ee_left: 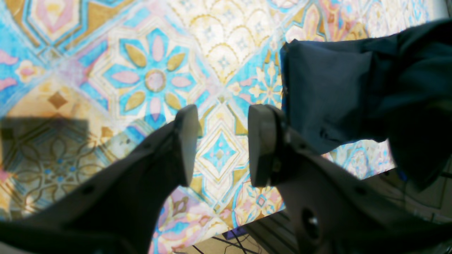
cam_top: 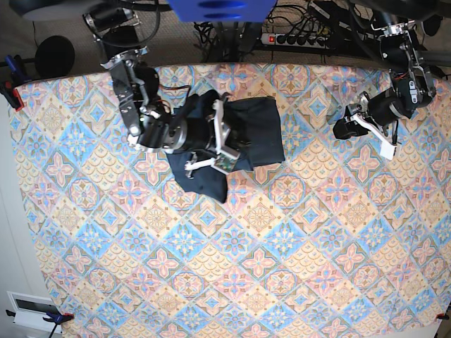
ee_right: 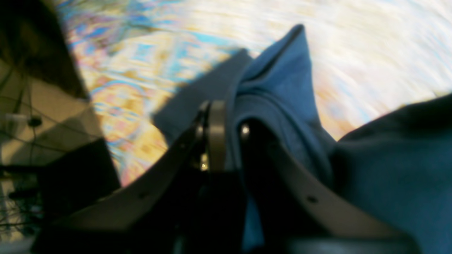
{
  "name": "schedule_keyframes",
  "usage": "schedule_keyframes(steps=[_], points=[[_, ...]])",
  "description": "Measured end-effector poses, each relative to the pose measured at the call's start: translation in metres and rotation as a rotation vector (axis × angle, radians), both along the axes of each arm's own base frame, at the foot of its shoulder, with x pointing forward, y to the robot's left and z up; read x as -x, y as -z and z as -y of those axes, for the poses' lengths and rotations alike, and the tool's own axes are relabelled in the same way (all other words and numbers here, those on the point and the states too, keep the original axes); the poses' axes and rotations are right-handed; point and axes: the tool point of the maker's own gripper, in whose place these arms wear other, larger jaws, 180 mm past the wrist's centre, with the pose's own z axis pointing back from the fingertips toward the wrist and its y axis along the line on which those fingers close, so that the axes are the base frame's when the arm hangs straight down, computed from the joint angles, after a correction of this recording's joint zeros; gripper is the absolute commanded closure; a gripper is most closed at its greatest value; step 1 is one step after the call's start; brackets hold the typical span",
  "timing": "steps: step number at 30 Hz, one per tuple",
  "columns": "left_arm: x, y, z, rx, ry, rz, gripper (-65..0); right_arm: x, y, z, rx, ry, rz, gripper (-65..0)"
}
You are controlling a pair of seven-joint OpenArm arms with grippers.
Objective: Layout the t-shirt on the table in an organized manner, then fold the t-shirt properly
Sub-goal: 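Fold the held end over toward the left gripper with the right gripper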
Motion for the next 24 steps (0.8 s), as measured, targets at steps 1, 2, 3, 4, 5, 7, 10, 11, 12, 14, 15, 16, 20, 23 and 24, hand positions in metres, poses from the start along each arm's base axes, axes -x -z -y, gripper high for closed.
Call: schedule_keyframes(steps=[1, 2, 3, 4, 5, 7, 10, 11, 12, 14, 15, 16, 20, 23, 24], points=[[0.000, 0.000, 0.000, 0.000, 0.000, -0.001, -22.1, 0.003, -0.001, -0.011, 0.000, -0.019, 0.020, -5.3], [0.001, 0.000, 0.000, -0.001, 0.000, -0.002, -22.1, 0.005, -0.002, -0.018, 0.002, -0.037, 0.043, -7.9], [0.000, 0.000, 0.000, -0.001, 0.000, -0.002, -22.1, 0.007, -0.002, -0.023, 0.009, -0.055, 0.066, -10.4], [0.000, 0.000, 0.000, -0.002, 0.000, -0.001, -22.1, 0.008, 0.002, -0.023, 0.045, -0.067, 0.087, -13.5], [-0.001, 0.000, 0.000, -0.001, -0.001, 0.001, -22.1, 0.007, 0.007, -0.022, 0.084, -0.070, 0.098, -16.6], [-0.002, -0.002, 0.001, 0.006, 0.001, 0.006, -22.1, 0.006, 0.016, -0.015, 0.145, -0.073, 0.118, -20.6], [-0.002, -0.002, 0.001, 0.006, 0.000, 0.007, -22.1, 0.006, 0.015, -0.016, 0.140, -0.070, 0.132, -22.8], [-0.002, -0.002, 0.001, 0.006, 0.000, 0.007, -22.1, 0.006, 0.013, -0.018, 0.130, -0.072, 0.134, -22.8], [-0.002, -0.002, 0.001, 0.006, 0.000, 0.006, -22.1, 0.007, 0.011, -0.020, 0.116, -0.073, 0.133, -22.8], [-0.002, -0.002, 0.001, 0.005, 0.000, 0.007, -22.1, 0.008, 0.006, -0.019, 0.095, -0.073, 0.133, -22.8], [-0.002, -0.002, 0.001, 0.005, 0.000, 0.006, -22.1, 0.006, 0.004, -0.014, 0.084, -0.065, 0.131, -22.8], [-0.002, -0.002, 0.001, 0.005, 0.000, 0.007, -22.1, 0.004, 0.002, -0.008, 0.076, -0.053, 0.130, -22.8], [-0.002, -0.001, 0.000, -0.001, 0.001, 0.005, -22.1, -0.003, 0.006, 0.012, 0.102, -0.018, 0.112, -22.8], [-0.003, -0.002, 0.002, 0.007, 0.003, 0.009, -22.1, 0.006, -0.016, -0.004, -0.003, -0.055, 0.120, -22.8], [-0.003, -0.002, 0.002, 0.007, 0.002, 0.008, -22.1, 0.006, -0.023, -0.007, -0.044, -0.057, 0.121, -22.8]])
